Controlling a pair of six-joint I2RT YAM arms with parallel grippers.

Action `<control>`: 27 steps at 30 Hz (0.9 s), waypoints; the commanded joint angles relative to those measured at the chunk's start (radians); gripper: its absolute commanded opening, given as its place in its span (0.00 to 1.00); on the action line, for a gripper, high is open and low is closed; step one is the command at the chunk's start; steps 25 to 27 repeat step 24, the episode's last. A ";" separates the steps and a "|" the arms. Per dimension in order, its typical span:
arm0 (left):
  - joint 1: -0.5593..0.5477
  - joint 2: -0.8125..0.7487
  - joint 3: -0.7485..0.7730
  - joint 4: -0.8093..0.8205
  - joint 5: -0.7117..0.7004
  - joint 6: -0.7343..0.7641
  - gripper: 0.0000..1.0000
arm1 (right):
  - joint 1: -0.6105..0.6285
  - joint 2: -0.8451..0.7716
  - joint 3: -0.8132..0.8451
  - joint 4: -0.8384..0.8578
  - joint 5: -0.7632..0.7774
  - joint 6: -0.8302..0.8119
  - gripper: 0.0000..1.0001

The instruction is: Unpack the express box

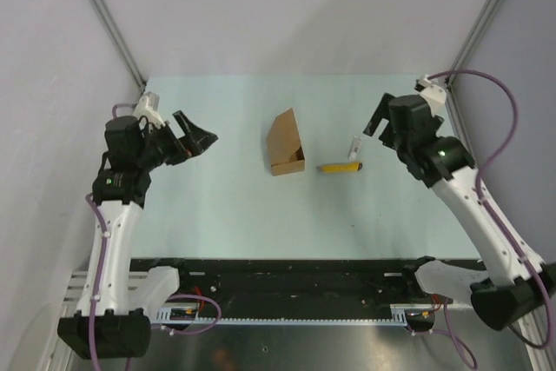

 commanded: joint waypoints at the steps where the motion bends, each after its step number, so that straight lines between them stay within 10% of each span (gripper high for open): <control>1: 0.004 -0.103 -0.016 0.002 -0.074 -0.053 1.00 | -0.021 -0.125 -0.012 -0.099 0.035 0.044 1.00; 27: 0.004 -0.149 -0.013 -0.010 -0.088 -0.024 1.00 | -0.102 -0.262 -0.035 -0.064 -0.026 0.012 1.00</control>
